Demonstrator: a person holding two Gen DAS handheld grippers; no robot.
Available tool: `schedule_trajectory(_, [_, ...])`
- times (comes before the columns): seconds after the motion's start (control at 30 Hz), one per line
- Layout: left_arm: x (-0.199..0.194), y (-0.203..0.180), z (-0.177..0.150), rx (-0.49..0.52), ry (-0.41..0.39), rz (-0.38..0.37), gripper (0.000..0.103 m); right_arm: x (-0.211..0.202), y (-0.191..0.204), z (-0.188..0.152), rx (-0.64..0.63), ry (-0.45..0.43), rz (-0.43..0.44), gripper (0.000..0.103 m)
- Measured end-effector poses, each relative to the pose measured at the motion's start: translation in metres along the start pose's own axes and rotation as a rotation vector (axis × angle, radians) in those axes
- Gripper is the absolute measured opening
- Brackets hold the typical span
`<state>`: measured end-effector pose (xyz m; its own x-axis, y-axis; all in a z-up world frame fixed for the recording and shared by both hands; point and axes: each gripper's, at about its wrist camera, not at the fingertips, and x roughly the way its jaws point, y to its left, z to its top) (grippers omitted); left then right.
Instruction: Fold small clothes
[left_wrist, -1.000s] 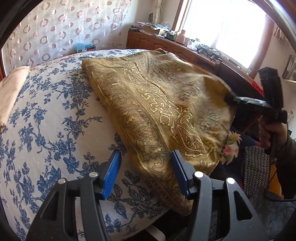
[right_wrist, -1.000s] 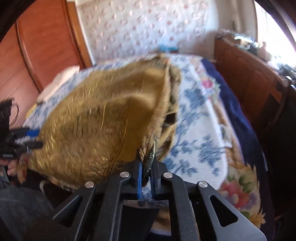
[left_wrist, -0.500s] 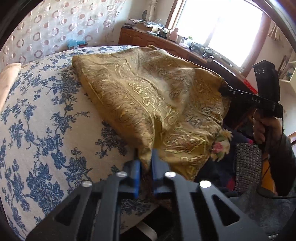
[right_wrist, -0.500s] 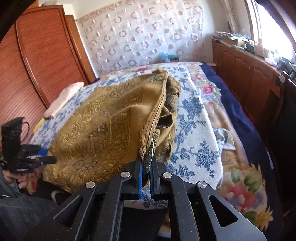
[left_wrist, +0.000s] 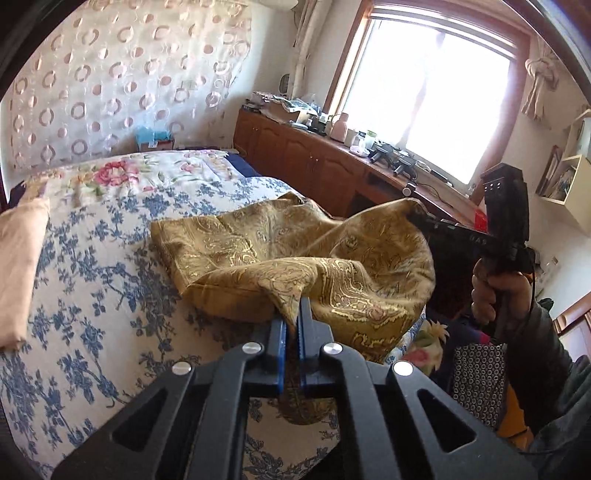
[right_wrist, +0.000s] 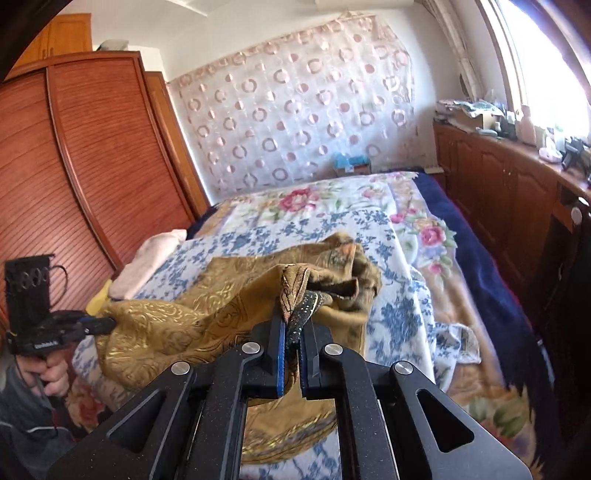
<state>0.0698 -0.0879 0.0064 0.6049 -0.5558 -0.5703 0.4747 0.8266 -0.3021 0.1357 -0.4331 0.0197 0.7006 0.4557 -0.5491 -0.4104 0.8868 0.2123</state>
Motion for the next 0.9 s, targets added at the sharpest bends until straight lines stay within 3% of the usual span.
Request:
schedule_trajectory(0.37, [0.01, -0.003, -0.026, 0.006, 0.049, 0.01, 0.001, 0.028, -0.011, -0.072, 0.055, 0.172, -0.047, 0.006])
schedule_trajectory(0.5, [0.01, -0.005, -0.029, 0.007, 0.051, 0.015, 0.001, 0.035, -0.019, -0.088, 0.103, 0.2, -0.104, 0.043])
schedule_trajectory(0.63, [0.011, -0.004, -0.031, 0.001, 0.056, 0.015, 0.001, 0.037, -0.02, -0.094, 0.119, 0.204, -0.102, 0.049])
schedule_trajectory(0.8, [0.014, -0.004, -0.033, -0.003, 0.062, 0.012, 0.001, 0.045, -0.006, -0.093, 0.101, 0.218, -0.051, 0.051])
schedule_trajectory(0.9, [0.016, -0.006, -0.033, -0.001, 0.064, 0.008, 0.001, 0.048, -0.002, -0.094, 0.089, 0.225, -0.02, 0.038])
